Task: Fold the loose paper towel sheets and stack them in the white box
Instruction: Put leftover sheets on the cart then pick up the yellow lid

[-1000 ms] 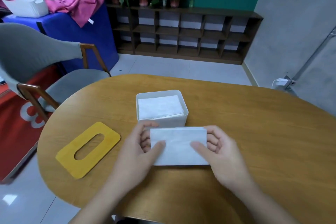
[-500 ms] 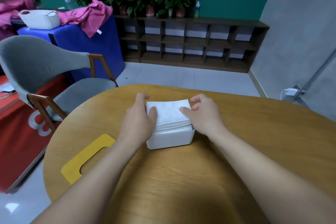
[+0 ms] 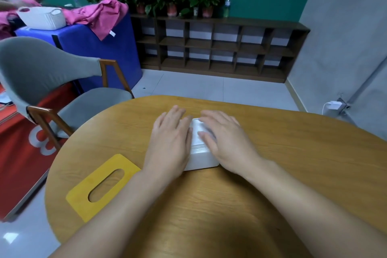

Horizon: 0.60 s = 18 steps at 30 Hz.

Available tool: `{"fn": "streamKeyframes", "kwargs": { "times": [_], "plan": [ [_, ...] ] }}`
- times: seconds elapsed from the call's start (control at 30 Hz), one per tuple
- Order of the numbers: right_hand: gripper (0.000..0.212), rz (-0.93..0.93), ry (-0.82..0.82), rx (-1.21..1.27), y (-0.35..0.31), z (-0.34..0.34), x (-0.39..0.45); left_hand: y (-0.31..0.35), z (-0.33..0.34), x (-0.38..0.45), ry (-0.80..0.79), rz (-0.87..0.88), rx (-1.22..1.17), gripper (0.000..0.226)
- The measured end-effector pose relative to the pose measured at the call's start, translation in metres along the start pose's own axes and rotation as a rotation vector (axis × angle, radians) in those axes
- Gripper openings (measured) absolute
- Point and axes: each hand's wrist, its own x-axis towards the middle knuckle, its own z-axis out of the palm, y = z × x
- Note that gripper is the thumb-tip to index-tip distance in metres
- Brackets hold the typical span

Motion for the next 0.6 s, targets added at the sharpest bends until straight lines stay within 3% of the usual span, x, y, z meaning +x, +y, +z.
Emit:
{"fn": "streamKeyframes", "kwargs": {
  "times": [0.1, 0.2, 0.27, 0.4, 0.6],
  "plan": [
    [0.066, -0.102, -0.180, -0.002, -0.003, 0.004, -0.013, 0.013, 0.002, -0.009, -0.202, -0.083, -0.047, 0.070],
    [0.091, -0.070, -0.353, -0.069, -0.002, 0.008, -0.024, 0.018, 0.007, -0.017, -0.397, -0.167, -0.013, 0.113],
    [0.097, -0.068, -0.387, -0.107, -0.001, 0.012, -0.029, 0.020, 0.007, -0.018, -0.480, -0.157, 0.069, 0.132],
    [0.098, -0.070, -0.378, -0.156, 0.001, 0.018, -0.033, 0.020, 0.003, -0.013, -0.623, -0.111, 0.142, 0.141],
    [0.102, 0.012, -0.361, -0.167, 0.003, 0.013, -0.037, 0.022, 0.001, 0.005, -0.747, -0.055, 0.103, 0.133]
  ]
}}
